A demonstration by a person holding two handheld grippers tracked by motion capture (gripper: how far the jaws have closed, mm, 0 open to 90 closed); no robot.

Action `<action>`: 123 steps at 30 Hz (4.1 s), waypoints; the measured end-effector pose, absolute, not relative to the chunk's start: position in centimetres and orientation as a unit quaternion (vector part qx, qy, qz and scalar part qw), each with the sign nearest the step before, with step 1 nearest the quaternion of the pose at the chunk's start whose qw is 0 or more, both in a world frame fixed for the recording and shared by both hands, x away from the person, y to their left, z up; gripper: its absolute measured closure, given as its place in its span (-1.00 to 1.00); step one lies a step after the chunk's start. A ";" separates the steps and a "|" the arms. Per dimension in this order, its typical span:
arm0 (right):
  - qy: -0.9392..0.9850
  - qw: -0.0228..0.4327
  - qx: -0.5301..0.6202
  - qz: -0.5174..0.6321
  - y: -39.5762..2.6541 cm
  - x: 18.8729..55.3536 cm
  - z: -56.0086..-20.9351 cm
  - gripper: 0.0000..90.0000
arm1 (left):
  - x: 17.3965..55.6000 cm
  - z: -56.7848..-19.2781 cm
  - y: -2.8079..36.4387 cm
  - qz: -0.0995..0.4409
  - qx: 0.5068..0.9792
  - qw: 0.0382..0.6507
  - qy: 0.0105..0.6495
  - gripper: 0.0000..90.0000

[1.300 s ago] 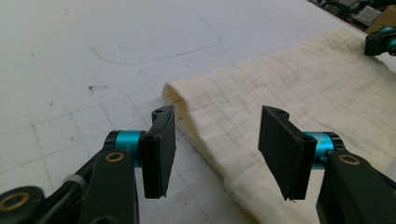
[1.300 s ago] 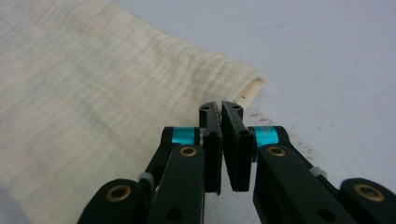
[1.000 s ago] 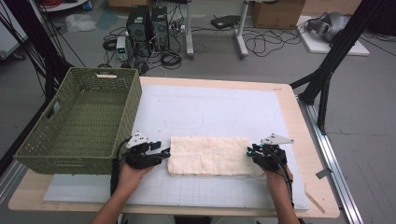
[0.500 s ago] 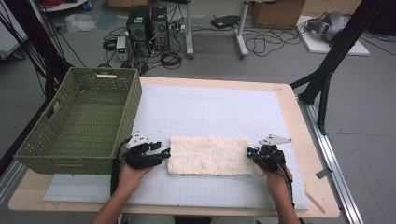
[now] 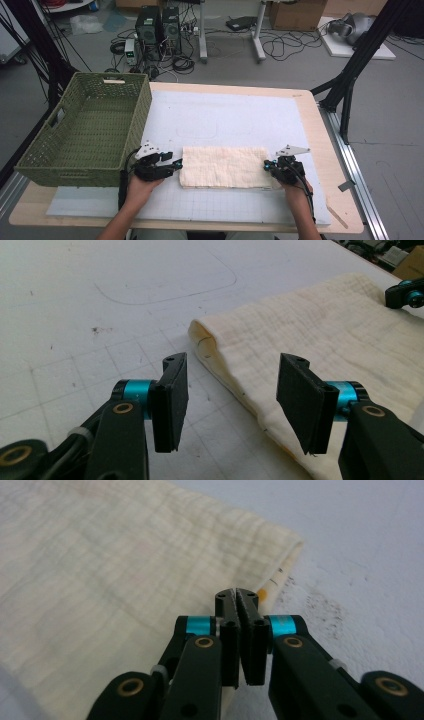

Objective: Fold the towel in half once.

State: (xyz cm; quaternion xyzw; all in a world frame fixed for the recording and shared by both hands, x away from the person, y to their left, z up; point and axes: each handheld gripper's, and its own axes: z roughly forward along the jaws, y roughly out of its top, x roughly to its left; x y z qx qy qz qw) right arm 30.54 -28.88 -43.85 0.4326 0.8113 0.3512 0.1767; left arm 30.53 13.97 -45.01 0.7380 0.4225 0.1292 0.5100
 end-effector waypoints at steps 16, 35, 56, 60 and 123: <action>0.807 0.215 0.445 0.324 -29.4 30.6 -43.7 0.97 | 30.5 -45.0 13.9 0.131 0.738 0.509 0.422 0.05; 0.781 0.227 0.461 0.355 -29.7 30.6 -43.2 0.32 | 35.7 -45.0 10.4 0.127 0.738 0.445 0.491 0.05; 0.797 0.173 0.456 0.358 -28.7 36.5 -44.2 0.44 | 35.5 -45.2 9.9 0.144 0.777 0.431 0.436 0.83; 0.797 0.147 0.455 0.369 -28.7 36.5 -44.4 0.88 | 35.9 -45.0 10.3 0.150 0.770 0.425 0.451 0.89; 0.770 0.243 0.415 0.421 -30.0 31.7 -41.5 -0.73 | 33.5 -42.0 13.8 0.164 0.713 0.537 0.420 -0.47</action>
